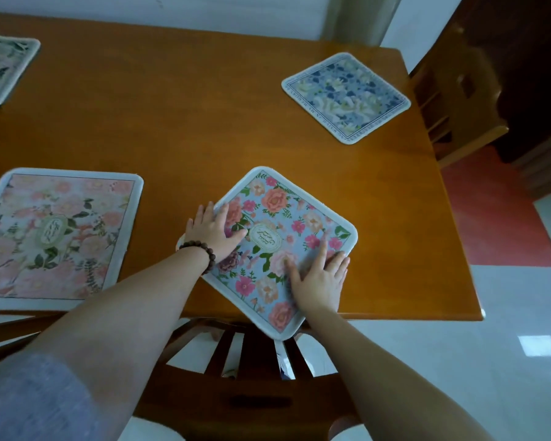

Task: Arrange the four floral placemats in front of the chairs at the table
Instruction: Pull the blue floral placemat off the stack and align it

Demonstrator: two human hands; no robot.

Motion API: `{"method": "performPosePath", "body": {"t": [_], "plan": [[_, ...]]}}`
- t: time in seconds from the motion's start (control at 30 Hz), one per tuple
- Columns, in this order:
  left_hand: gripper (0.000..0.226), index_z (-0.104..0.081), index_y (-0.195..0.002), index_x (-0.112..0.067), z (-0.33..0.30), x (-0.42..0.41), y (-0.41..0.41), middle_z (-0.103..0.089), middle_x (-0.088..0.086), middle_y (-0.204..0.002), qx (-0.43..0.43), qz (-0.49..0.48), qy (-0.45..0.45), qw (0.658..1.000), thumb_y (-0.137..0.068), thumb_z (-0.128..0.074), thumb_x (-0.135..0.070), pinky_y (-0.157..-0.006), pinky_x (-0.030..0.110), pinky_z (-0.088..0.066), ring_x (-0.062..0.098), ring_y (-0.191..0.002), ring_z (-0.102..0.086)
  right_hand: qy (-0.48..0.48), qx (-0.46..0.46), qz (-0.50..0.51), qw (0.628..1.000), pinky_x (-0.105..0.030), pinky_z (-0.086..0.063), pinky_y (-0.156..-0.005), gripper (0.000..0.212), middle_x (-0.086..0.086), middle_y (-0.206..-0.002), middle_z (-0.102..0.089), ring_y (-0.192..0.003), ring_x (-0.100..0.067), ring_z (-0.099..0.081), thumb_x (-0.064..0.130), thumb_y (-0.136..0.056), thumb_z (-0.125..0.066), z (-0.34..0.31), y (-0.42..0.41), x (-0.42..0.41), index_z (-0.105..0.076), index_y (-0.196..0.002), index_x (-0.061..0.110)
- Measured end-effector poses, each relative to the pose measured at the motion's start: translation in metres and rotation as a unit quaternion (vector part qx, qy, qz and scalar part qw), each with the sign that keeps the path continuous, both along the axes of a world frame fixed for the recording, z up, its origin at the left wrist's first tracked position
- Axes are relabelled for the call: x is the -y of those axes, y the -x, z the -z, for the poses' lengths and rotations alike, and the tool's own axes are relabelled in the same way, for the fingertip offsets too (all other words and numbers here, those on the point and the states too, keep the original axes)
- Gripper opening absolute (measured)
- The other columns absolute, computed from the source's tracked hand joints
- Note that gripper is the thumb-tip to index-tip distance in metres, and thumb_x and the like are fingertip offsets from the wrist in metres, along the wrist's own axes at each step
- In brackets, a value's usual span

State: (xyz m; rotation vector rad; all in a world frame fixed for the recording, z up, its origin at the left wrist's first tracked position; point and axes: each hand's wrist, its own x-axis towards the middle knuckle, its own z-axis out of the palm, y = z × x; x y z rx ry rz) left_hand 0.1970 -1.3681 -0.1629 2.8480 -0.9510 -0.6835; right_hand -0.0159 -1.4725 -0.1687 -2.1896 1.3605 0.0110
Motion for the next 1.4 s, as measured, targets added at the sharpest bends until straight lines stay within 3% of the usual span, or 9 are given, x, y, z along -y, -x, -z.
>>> {"method": "performPosePath", "body": {"t": [0.27, 0.47, 0.6, 0.73, 0.83, 0.93, 1.1, 1.2, 1.4], "plan": [[0.090, -0.002, -0.152, -0.032, -0.008, -0.027, 0.030, -0.004, 0.011, -0.159, -0.020, -0.044, 0.022, 0.999, -0.081, -0.036, -0.076, -0.115, 0.046, -0.014, 0.029, -0.145, -0.006, 0.011, -0.010, -0.115, 0.993, -0.045, -0.002, -0.116, 0.084, -0.020, -0.158, 0.005, -0.144, -0.036, 0.011, 0.072, -0.086, -0.034, 0.001, -0.041, 0.078, 0.005, -0.151, 0.034], [0.080, -0.001, -0.149, -0.037, -0.016, -0.046, 0.063, -0.006, 0.014, -0.158, -0.029, -0.030, 0.001, 0.999, -0.084, -0.032, -0.073, -0.114, 0.049, -0.014, 0.033, -0.144, -0.005, 0.002, -0.015, -0.210, 0.978, -0.047, -0.010, -0.115, 0.078, -0.014, -0.160, -0.001, -0.146, -0.032, 0.006, 0.069, -0.087, -0.037, -0.005, -0.088, 0.120, -0.001, -0.149, 0.039], [0.078, -0.008, -0.149, -0.031, -0.017, -0.057, 0.084, -0.024, 0.017, -0.151, 0.040, 0.002, -0.019, 0.999, -0.085, -0.029, -0.071, -0.110, 0.049, -0.025, 0.035, -0.138, -0.020, 0.007, -0.013, -0.248, 0.969, -0.053, -0.024, -0.113, 0.072, -0.013, -0.156, -0.017, -0.144, -0.033, -0.008, 0.064, -0.087, -0.042, -0.012, -0.111, 0.128, -0.016, -0.148, 0.036], [0.076, -0.015, -0.149, -0.023, -0.017, -0.058, 0.082, -0.044, 0.013, -0.134, 0.114, 0.027, -0.032, 0.993, -0.087, -0.024, -0.067, -0.098, 0.044, -0.036, 0.031, -0.122, -0.038, 0.027, -0.036, -0.258, 0.965, -0.053, -0.019, -0.114, 0.069, -0.016, -0.153, -0.021, -0.143, -0.035, -0.011, 0.061, -0.088, -0.043, -0.012, -0.107, 0.124, -0.022, -0.147, 0.032], [0.075, -0.018, -0.147, -0.021, -0.018, -0.057, 0.069, -0.049, 0.010, -0.125, 0.163, 0.039, -0.035, 0.985, -0.087, -0.024, -0.065, -0.091, 0.043, -0.037, 0.029, -0.113, -0.043, 0.041, -0.046, -0.237, 0.970, -0.053, -0.005, -0.116, 0.067, -0.015, -0.158, -0.010, -0.145, -0.035, 0.002, 0.061, -0.089, -0.038, -0.009, -0.089, 0.111, -0.021, -0.147, 0.031], [0.072, -0.026, -0.144, -0.021, -0.020, -0.056, 0.051, -0.042, 0.012, -0.134, 0.194, 0.046, -0.019, 0.980, -0.087, -0.027, -0.064, -0.096, 0.046, -0.033, 0.030, -0.121, -0.037, 0.066, -0.069, -0.215, 0.972, -0.055, 0.003, -0.114, 0.068, -0.016, -0.159, 0.000, -0.145, -0.033, 0.012, 0.062, -0.091, -0.032, -0.005, -0.067, 0.085, -0.018, -0.148, 0.030], [0.077, -0.016, -0.148, -0.026, -0.022, -0.045, 0.009, -0.012, 0.016, -0.155, 0.133, 0.069, 0.023, 0.988, -0.085, -0.034, -0.066, -0.111, 0.054, -0.015, 0.035, -0.141, -0.010, 0.089, -0.067, -0.137, 0.984, -0.056, 0.012, -0.111, 0.069, -0.017, -0.159, 0.007, -0.143, -0.034, 0.018, 0.065, -0.092, -0.027, -0.006, -0.038, 0.031, -0.017, -0.150, 0.029], [0.079, -0.010, -0.149, -0.028, -0.020, -0.035, -0.015, 0.002, 0.014, -0.159, 0.114, 0.102, 0.034, 0.988, -0.085, -0.037, -0.068, -0.114, 0.053, -0.008, 0.032, -0.145, 0.004, 0.084, -0.069, -0.057, 0.992, -0.055, 0.012, -0.112, 0.073, -0.017, -0.158, 0.011, -0.143, -0.034, 0.019, 0.068, -0.091, -0.027, -0.007, -0.029, 0.000, -0.014, -0.151, 0.029], [0.086, 0.003, -0.150, -0.033, -0.012, -0.011, -0.051, 0.014, 0.012, -0.158, 0.085, 0.167, 0.032, 0.982, -0.084, -0.041, -0.068, -0.115, 0.052, -0.004, 0.029, -0.144, 0.011, 0.015, -0.086, 0.094, 0.992, -0.052, 0.006, -0.115, 0.081, -0.023, -0.156, 0.016, -0.142, -0.040, 0.016, 0.073, -0.086, -0.032, -0.003, -0.026, -0.042, -0.009, -0.151, 0.029]]}}
